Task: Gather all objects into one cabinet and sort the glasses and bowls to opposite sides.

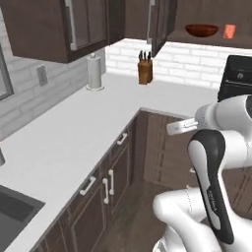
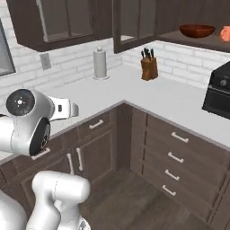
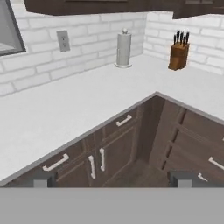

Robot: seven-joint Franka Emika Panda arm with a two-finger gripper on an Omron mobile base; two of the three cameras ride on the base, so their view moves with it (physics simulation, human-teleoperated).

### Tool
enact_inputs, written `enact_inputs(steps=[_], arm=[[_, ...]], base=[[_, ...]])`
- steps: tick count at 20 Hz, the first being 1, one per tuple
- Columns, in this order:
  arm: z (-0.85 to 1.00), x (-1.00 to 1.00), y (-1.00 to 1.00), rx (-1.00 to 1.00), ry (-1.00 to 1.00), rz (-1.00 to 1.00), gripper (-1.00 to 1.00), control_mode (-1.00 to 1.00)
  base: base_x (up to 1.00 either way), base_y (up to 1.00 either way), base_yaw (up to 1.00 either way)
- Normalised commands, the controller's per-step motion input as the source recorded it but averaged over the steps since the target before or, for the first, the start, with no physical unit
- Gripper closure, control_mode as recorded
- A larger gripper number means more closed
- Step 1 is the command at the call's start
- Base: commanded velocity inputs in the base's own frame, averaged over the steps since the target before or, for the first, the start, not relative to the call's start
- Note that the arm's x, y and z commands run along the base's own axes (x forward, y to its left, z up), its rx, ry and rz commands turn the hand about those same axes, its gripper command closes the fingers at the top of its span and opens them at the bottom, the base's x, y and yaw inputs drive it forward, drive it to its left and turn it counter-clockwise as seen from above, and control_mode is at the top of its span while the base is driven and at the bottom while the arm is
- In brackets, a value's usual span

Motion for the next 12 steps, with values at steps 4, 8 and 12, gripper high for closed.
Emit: enact_inputs(steps=[4, 8, 12], arm=[[0.0, 0.0, 0.0, 0.0, 0.0, 0.0, -1.0, 1.0], [0.0, 0.0, 0.0, 0.0, 0.0, 0.0, -1.0, 1.0], [0.0, 0.0, 0.0, 0.0, 0.0, 0.0, -1.0, 1.0]], base=[[-0.94, 0.27, 0.5], [-0.97, 0.36, 0.46], [-0.83, 0.4, 0.32]])
